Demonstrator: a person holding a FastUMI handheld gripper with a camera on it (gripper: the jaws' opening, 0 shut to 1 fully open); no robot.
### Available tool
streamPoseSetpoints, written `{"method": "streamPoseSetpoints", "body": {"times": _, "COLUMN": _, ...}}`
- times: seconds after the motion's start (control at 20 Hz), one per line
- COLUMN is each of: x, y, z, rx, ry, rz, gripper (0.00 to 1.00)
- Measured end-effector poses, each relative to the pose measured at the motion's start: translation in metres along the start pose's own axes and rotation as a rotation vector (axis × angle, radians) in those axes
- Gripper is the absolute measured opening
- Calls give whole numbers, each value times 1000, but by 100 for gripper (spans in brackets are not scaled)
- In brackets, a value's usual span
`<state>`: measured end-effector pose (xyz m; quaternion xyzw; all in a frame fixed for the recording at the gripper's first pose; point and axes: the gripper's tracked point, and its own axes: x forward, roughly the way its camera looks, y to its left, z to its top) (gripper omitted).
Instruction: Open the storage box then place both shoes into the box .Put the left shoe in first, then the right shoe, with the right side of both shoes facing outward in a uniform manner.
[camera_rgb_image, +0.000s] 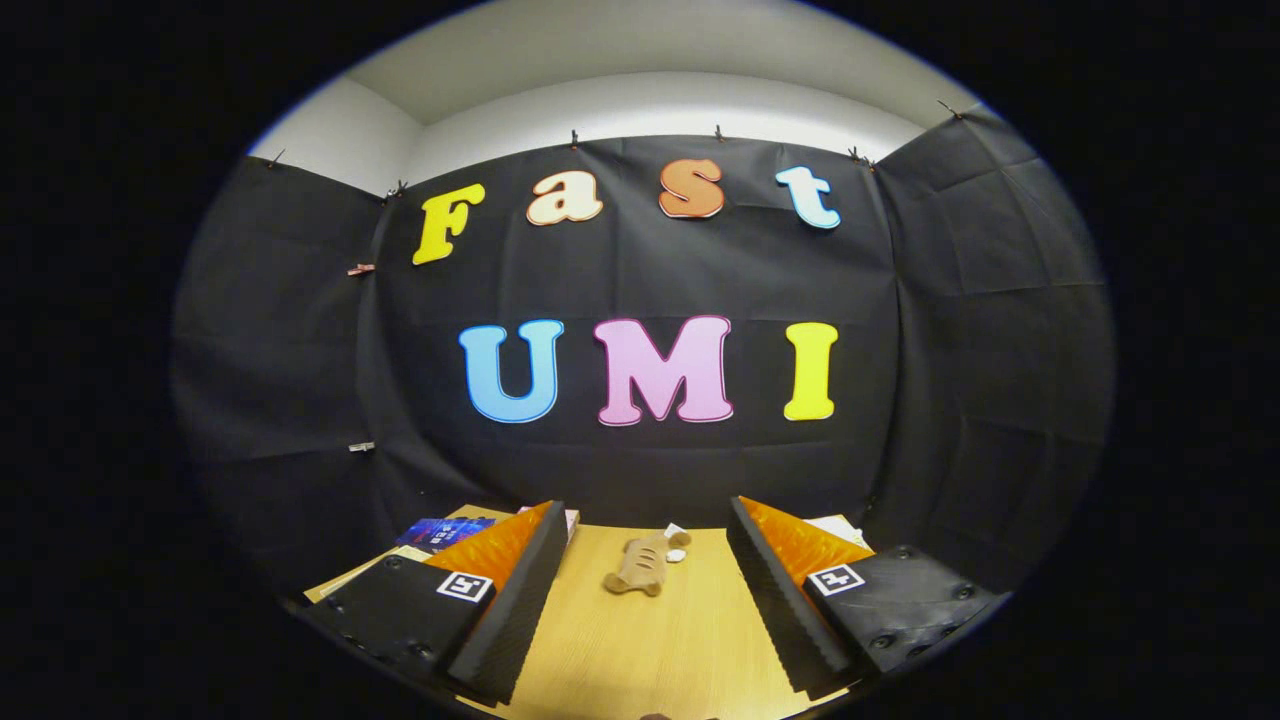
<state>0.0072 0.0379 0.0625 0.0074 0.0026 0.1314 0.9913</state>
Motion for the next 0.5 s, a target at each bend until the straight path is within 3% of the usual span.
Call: {"method": "streamPoseSetpoints", "body": {"times": 0.5, "x": 12, "y": 2, "z": -6, "rx": 14, "ry": 19, "rz": -64, "gripper": 98}}
